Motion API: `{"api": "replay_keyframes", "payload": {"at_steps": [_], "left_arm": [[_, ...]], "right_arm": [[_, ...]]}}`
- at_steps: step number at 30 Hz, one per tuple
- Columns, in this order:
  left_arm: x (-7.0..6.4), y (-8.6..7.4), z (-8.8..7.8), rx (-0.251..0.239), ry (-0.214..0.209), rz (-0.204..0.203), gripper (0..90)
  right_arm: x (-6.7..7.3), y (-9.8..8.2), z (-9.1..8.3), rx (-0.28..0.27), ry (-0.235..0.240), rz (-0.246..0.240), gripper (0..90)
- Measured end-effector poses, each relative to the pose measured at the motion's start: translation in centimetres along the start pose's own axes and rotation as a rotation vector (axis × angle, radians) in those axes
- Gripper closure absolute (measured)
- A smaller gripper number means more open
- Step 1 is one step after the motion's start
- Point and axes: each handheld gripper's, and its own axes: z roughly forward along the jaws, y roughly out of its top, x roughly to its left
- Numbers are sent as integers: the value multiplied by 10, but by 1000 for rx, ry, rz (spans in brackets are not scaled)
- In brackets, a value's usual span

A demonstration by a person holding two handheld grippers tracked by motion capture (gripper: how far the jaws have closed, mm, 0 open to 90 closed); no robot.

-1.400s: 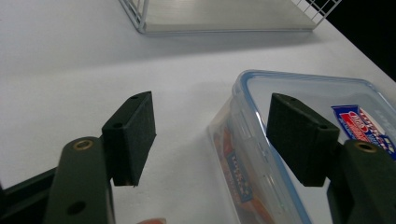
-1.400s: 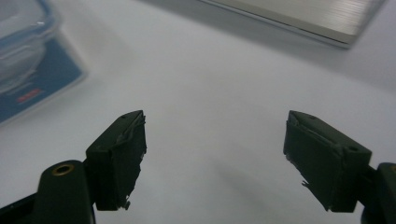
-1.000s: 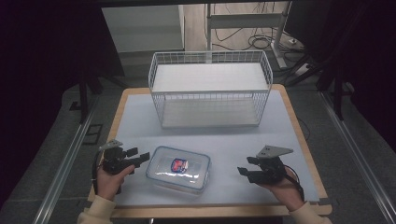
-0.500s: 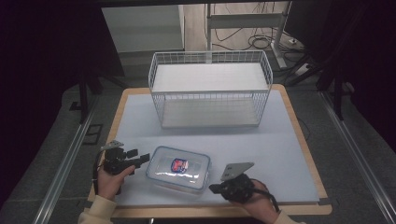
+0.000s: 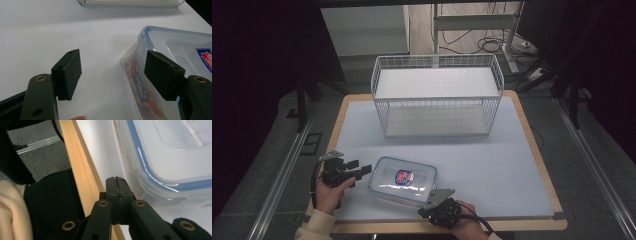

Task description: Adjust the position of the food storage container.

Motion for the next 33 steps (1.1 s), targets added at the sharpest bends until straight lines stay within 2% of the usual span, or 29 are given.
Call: {"api": "replay_keyframes", "payload": {"at_steps": [8, 13, 25, 29, 31, 33], "left_arm": [[1, 0, 1, 7, 3, -2, 292], [3, 0, -1, 6, 3, -7, 292], [4, -1, 0, 10, 6, -10, 291], [4, -1, 0, 8, 8, -9, 290], [4, 0, -1, 9, 9, -10, 290], [4, 0, -2, 2, 10, -12, 290]], "right_arm": [[-6, -1, 0, -5, -20, -2, 900], [-16, -4, -5, -22, -18, 46, 900], [-36, -2, -7, -43, -56, 87, 900], [-36, -3, -8, -37, -50, 99, 900], [-32, -4, -15, -49, -32, 103, 900], [-29, -7, -26, -58, -38, 92, 900]]}}
